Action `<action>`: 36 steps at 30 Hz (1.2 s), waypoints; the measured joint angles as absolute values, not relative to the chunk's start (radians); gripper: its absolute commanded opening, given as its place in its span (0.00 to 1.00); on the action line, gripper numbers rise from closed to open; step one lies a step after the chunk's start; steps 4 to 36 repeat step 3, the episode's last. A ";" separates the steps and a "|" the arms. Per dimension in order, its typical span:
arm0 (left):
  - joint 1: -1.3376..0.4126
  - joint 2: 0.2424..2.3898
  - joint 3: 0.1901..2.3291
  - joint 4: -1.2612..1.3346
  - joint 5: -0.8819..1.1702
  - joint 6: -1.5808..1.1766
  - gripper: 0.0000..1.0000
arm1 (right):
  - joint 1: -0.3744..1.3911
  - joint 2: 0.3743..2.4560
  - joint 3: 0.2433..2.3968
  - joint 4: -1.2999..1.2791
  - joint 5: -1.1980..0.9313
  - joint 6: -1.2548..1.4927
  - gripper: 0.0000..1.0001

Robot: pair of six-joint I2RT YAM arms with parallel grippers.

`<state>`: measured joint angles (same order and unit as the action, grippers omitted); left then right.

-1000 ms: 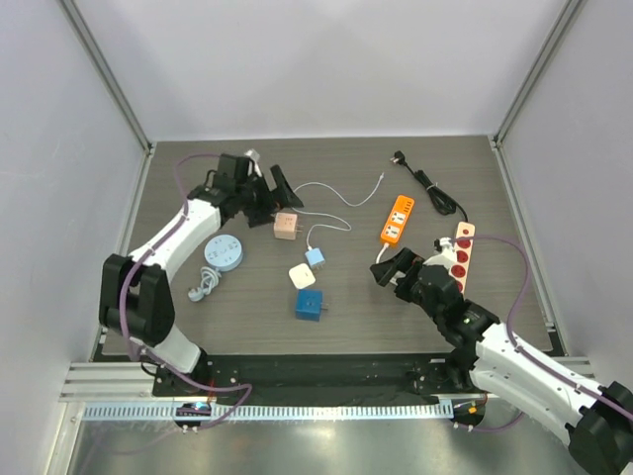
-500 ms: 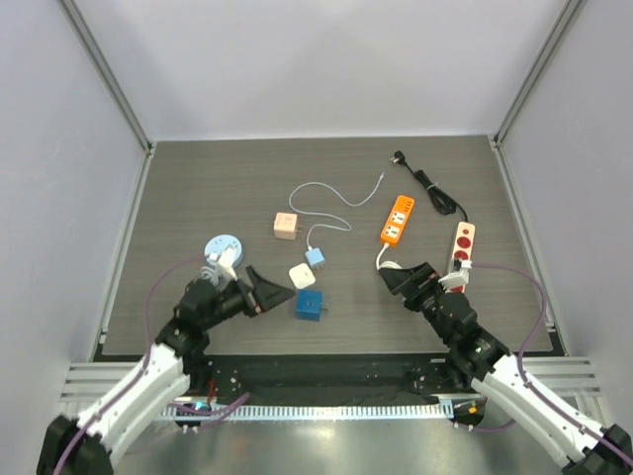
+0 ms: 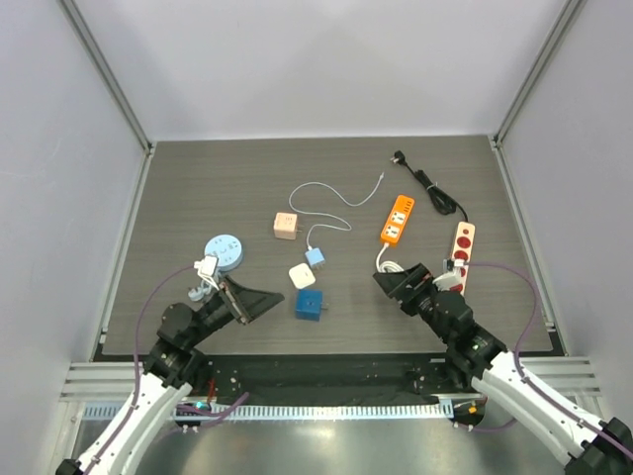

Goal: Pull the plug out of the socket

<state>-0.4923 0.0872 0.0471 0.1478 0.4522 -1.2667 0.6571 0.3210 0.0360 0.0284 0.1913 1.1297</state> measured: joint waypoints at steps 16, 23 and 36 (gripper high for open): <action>-0.493 0.038 0.046 0.090 0.457 -1.247 1.00 | 0.657 0.368 0.036 0.062 0.157 1.104 1.00; -0.493 0.038 0.046 0.090 0.457 -1.247 1.00 | 0.657 0.368 0.036 0.062 0.157 1.104 1.00; -0.493 0.038 0.046 0.090 0.457 -1.247 1.00 | 0.657 0.368 0.036 0.062 0.157 1.104 1.00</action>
